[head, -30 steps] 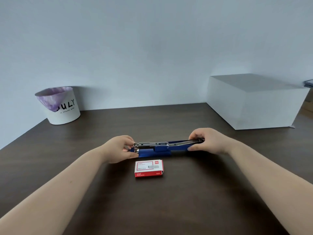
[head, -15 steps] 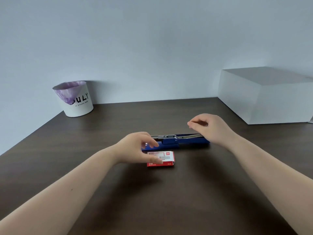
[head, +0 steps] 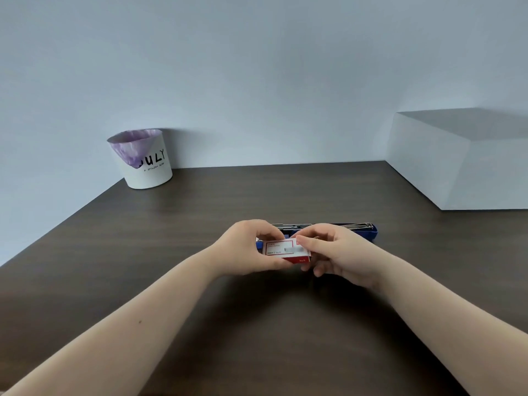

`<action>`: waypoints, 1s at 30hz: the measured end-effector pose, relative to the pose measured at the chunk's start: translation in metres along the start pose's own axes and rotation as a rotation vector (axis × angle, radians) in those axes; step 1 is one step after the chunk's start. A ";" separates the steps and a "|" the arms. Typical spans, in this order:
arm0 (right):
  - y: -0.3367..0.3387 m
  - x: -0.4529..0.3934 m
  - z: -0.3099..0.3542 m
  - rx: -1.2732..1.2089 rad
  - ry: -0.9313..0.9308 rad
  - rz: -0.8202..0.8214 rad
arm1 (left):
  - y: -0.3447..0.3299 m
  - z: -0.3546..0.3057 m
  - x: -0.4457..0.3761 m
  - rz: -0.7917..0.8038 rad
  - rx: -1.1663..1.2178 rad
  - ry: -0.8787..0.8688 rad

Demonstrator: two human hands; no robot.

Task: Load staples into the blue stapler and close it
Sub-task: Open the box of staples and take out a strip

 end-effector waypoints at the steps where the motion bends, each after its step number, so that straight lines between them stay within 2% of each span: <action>1: 0.001 0.001 -0.001 -0.062 0.023 0.006 | 0.000 0.001 0.000 -0.005 0.018 0.001; 4: 0.007 0.004 -0.005 -0.242 0.105 -0.005 | 0.003 0.004 0.001 -0.041 0.116 0.023; 6: 0.010 0.007 -0.005 -0.259 0.154 -0.005 | 0.005 0.007 0.001 -0.050 0.171 0.038; 10: 0.007 0.012 0.001 -0.054 0.210 -0.038 | 0.007 0.011 0.001 -0.030 0.175 0.063; 15: 0.005 0.008 0.000 0.196 0.160 -0.117 | 0.008 0.010 -0.002 -0.018 0.120 0.070; 22: 0.012 0.008 -0.004 0.063 0.174 -0.140 | 0.015 0.010 -0.002 -0.049 0.094 0.076; 25: 0.018 0.008 -0.006 0.006 0.126 -0.199 | 0.019 0.014 0.001 -0.073 0.080 0.091; 30: 0.021 0.005 -0.009 -0.148 0.057 -0.193 | 0.024 0.015 0.002 -0.100 0.100 0.073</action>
Point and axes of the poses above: each hand's wrist, its own x-axis away from the middle knuckle, its own y-axis out of the back of the hand, z = x × y, the point moved 3 cm from there along -x, towards the middle knuckle, and after that the axes turned 12 degrees about z, right-handed, at the moved point
